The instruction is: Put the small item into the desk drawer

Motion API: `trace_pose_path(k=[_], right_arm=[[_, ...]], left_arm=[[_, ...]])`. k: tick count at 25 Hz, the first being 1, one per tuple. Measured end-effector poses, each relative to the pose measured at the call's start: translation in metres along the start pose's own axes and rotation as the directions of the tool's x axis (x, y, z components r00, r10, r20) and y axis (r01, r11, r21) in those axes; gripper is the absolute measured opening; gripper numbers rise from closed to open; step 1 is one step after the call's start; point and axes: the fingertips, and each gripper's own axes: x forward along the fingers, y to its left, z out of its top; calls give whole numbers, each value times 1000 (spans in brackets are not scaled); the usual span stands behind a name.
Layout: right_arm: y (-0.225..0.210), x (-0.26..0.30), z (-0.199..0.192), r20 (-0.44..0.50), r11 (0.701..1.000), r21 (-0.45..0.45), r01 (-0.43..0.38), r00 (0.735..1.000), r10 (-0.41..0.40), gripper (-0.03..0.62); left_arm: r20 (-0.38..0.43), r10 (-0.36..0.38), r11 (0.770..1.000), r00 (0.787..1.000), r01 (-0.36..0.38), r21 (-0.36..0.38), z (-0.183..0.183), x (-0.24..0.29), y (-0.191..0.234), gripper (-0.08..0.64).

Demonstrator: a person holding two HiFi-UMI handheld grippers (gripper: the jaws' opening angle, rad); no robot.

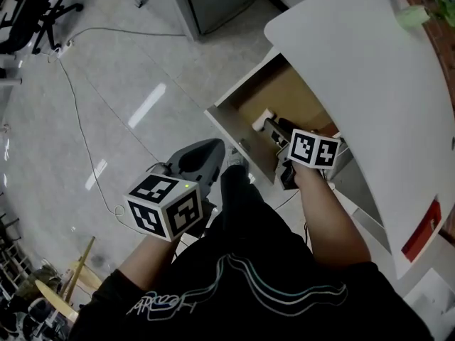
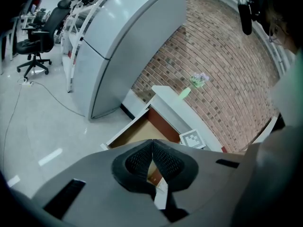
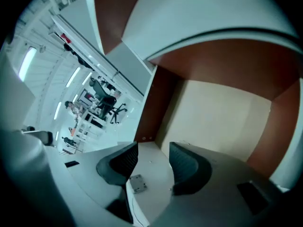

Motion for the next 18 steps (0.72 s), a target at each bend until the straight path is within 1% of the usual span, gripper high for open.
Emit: trace_pose_path(k=[2,4,6,9,12,15,17,18], right_arm=[[23,-27,6,47,998,-12,-65,997,65,200],[52,-57,12,84,991,-48,-126,988,129,179],[84,-87,16,113,977,-86,-195,972,204,147],[125,-137,14,150,947,-142,-289,939,309,110],[162,-190,12,192,905,-220,-363,894,405,89],[202,-238,10,206,854,-335,-398,853,479,71],[229,-268,4,182,806,-426,-410,834,521,64],[243,-282,0,158,777,-478,-410,830,535,62]], left_arm=[[9,-12,1000,1000,12,10,-1,-12,-11,21],[29,-23,1000,999,23,5,0,-27,-20,21],[65,-35,999,997,35,-1,6,-45,-31,21],[98,-58,998,993,57,18,8,-71,-52,21],[100,-106,993,989,101,55,5,-98,-82,21],[114,-154,982,981,140,124,7,-129,-115,21],[140,-179,973,974,154,172,10,-151,-137,21],[155,-190,968,969,159,196,12,-163,-147,21]])
